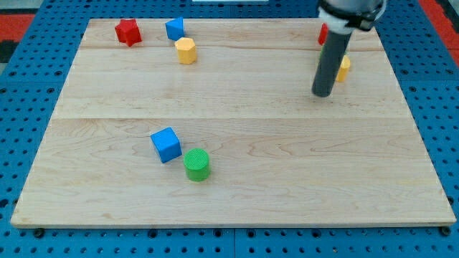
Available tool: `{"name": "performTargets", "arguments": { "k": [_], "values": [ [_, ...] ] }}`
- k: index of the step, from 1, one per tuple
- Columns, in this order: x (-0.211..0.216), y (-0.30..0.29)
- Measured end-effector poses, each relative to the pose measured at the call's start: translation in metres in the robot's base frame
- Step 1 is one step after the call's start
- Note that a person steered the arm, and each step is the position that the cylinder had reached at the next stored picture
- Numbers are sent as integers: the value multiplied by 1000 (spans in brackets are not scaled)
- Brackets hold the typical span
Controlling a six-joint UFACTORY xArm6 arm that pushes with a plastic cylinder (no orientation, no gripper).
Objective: Push the green cube towards the center of the board
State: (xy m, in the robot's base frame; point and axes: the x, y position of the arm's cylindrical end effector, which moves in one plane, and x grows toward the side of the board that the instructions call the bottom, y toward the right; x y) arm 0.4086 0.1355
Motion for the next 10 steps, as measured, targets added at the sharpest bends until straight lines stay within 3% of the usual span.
{"name": "performTargets", "arguments": {
  "k": [3, 6, 9, 10],
  "values": [
    [86, -84],
    [124, -145],
    [134, -148],
    [172, -183]
  ]
}}
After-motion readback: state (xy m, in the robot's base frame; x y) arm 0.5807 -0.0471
